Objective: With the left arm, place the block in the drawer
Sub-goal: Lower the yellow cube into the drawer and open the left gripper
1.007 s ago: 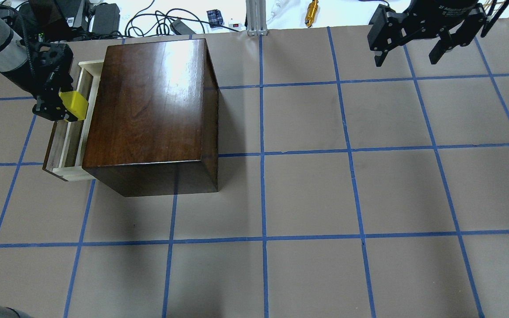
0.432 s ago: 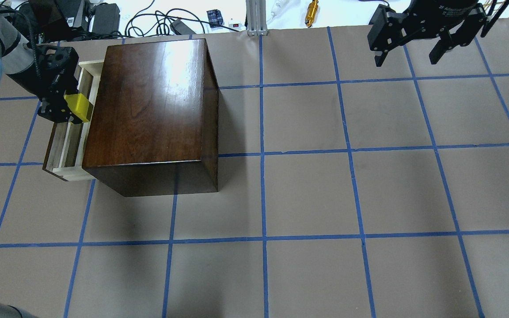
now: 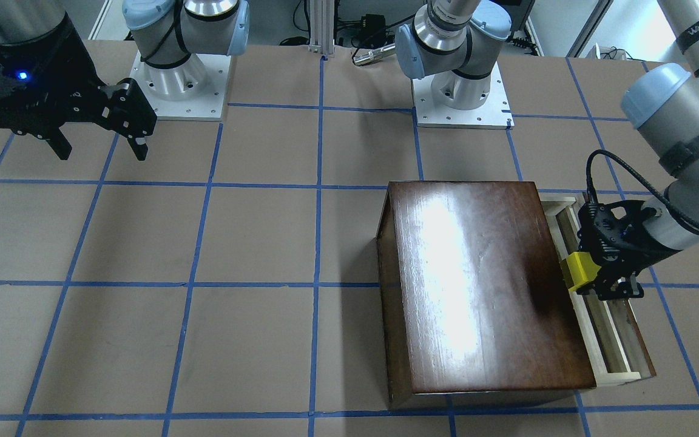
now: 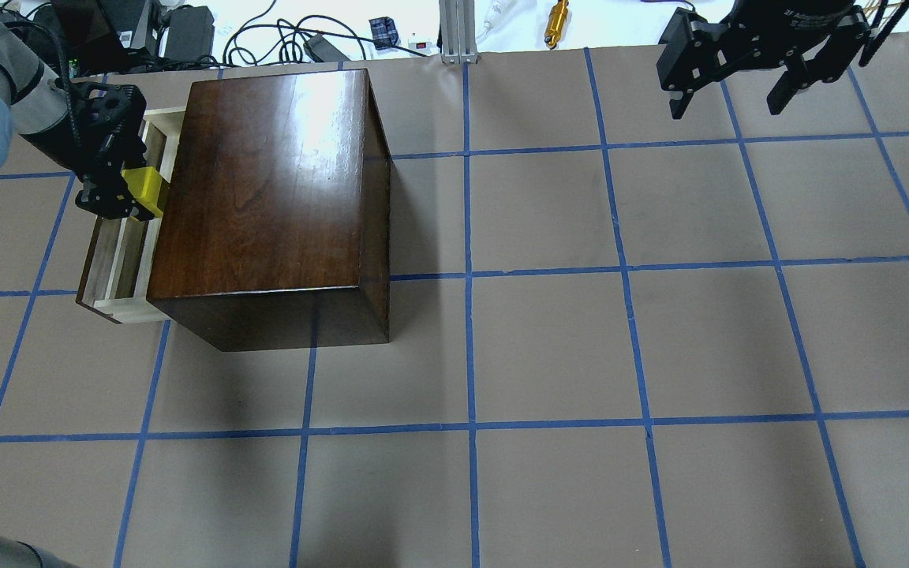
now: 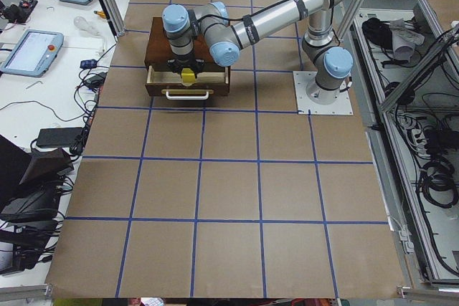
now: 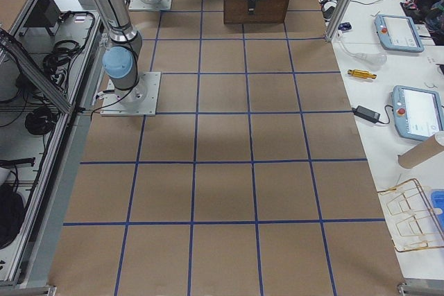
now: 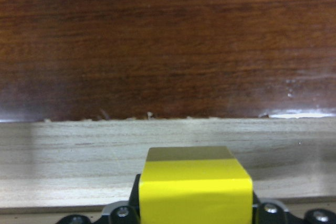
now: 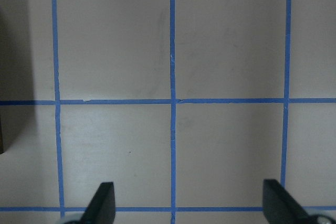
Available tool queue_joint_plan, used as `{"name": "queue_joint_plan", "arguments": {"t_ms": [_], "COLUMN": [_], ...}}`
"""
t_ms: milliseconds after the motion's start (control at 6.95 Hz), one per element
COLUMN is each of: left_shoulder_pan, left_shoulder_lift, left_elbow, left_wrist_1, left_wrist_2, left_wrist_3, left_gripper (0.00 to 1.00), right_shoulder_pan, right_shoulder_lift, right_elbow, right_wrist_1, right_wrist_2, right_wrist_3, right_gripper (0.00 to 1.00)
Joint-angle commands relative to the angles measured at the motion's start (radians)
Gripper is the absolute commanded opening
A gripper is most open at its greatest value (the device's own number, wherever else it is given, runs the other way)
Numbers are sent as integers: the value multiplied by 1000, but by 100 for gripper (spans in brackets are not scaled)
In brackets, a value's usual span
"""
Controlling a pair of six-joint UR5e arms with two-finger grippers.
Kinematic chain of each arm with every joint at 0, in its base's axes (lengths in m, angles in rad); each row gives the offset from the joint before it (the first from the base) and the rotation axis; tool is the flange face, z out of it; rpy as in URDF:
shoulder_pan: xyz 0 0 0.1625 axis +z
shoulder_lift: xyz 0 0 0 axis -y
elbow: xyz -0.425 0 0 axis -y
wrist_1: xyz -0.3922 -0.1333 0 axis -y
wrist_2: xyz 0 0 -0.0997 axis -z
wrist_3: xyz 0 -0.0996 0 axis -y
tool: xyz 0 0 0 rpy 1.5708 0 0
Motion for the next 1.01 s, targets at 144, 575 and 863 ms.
{"name": "queue_joint_plan", "arguments": {"t_ms": [144,575,863], "left_shoulder_pan": [0,-8,-20], "left_shoulder_lift": [2,83,128], "left_elbow": [2,77,189], "left_wrist_1": [-3,-177,-372], "left_wrist_2": [6,1,0], "left_wrist_3": [-6,-93,-232], "left_gripper": [98,99,99], "right_shoulder_pan": [0,-1,-1], "right_shoulder_lift": [1,1,0], "right_elbow": [0,0,0], "right_wrist_1": [0,0,0], "right_wrist_2": [0,1,1], "right_wrist_3": [0,0,0], "right_gripper": [100,100,100]}}
